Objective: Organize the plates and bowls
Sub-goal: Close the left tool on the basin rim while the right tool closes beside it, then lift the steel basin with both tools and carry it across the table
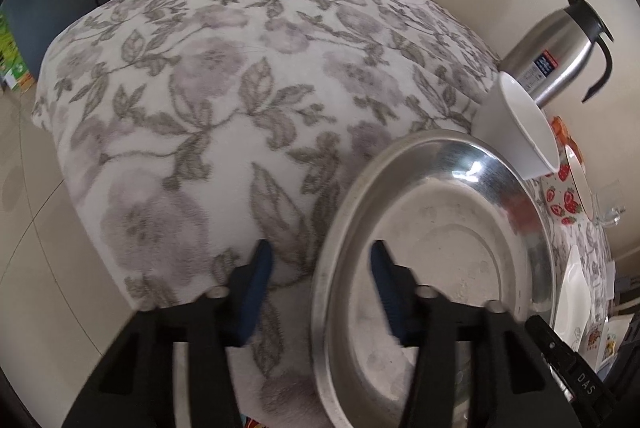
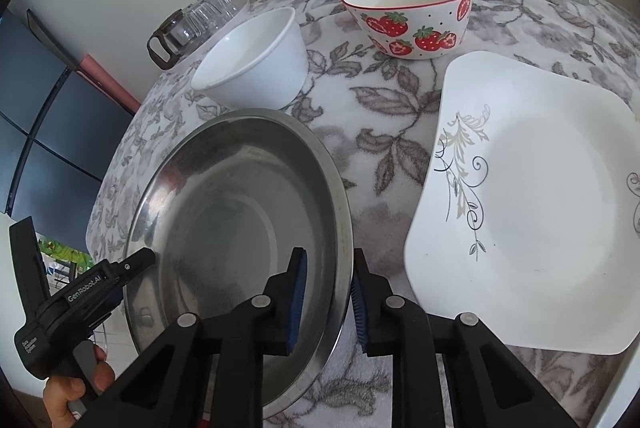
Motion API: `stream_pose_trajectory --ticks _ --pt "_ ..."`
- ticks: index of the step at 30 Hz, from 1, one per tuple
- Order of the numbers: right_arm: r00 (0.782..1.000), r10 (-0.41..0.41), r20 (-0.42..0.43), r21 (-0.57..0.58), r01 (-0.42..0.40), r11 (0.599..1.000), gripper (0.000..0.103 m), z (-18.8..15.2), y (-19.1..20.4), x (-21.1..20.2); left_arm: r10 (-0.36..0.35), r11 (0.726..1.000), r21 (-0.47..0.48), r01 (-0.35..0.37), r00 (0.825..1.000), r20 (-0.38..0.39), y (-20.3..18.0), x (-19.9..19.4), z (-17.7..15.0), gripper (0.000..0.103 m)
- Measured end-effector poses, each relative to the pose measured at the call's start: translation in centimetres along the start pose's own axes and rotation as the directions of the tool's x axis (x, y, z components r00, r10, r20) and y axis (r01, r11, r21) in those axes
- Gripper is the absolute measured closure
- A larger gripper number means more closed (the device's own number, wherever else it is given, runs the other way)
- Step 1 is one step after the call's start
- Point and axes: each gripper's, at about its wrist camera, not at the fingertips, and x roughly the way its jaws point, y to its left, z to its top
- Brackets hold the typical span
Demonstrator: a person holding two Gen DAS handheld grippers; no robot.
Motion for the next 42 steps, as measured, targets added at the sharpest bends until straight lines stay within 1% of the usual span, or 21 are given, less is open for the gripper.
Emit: stream_pose_trajectory --ticks 1,2,4,6,8,17,20,26,32,35,39,42 --pt "1.000 -0.003 -0.002 -0.002 0.003 1.000 0.081 0.0 0.0 0.0 -0.012 1.000 -0.006 0.012 1.000 -0.004 0.1 -0.1 0.0 0.072" --pt "1.000 -0.003 -0.003 -0.005 0.003 1.000 0.081 -0.1 0.1 0.0 -0.024 1.000 -0.008 0.024 1.000 -0.009 0.1 0.0 0.0 0.079" --pt "1.000 0.002 -0.004 -0.002 -0.002 1.000 0.081 -0.1 0.1 -0.1 -0.030 1.000 0.000 0.030 0.999 -0.016 -0.2 0.0 -0.2 0.084" --pt "1.000 0.009 -0.003 0.002 -0.009 1.000 0.082 -0.3 -0.1 -0.3 -0.011 1.000 0.014 0.011 1.000 -0.014 -0.6 -0.2 -0.3 0.084" --pt "1.000 0.010 -0.001 0.001 -0.010 1.000 0.085 -0.4 -0.2 -0.5 -0.012 1.000 0.013 0.012 1.000 -0.010 -0.6 -0.4 -0.3 0.085" --pt "0.998 0.034 0.048 -0.033 -0.033 0.999 0.085 -0.5 -0.1 -2.9 -0.008 0.998 0.057 0.005 0.999 0.051 -2.0 -3.2 -0.1 0.085" --pt "0.997 0.048 0.062 -0.036 -0.046 0.998 0.085 -0.7 -0.4 -3.8 -0.008 0.997 0.071 0.004 0.998 0.060 -2.6 -4.0 -0.2 0.085" --pt "0.994 0.062 0.085 -0.024 -0.061 0.998 0.085 -0.9 -1.8 -5.7 -0.018 0.995 0.098 0.013 0.998 0.055 -4.0 -4.9 -0.7 0.085" --pt "0.984 0.076 0.159 -0.022 -0.073 0.997 0.085 -0.7 -3.3 -8.6 -0.046 0.989 0.140 0.035 0.996 0.075 -6.6 -6.9 -1.2 0.085" --pt "0.977 0.068 0.201 -0.006 -0.068 0.998 0.085 -0.5 -4.5 -10.1 -0.046 0.984 0.175 0.028 0.994 0.099 -8.8 -8.0 -1.4 0.085" --pt "0.970 0.038 0.240 0.039 -0.049 0.998 0.085 -0.5 -6.5 -11.5 -0.061 0.979 0.199 0.040 0.993 0.101 -11.4 -8.8 -1.8 0.085" --pt "0.965 0.010 0.261 0.070 -0.029 0.997 0.085 -0.7 -8.5 -12.4 -0.074 0.970 0.238 0.051 0.993 0.090 -14.0 -9.0 -2.2 0.085"
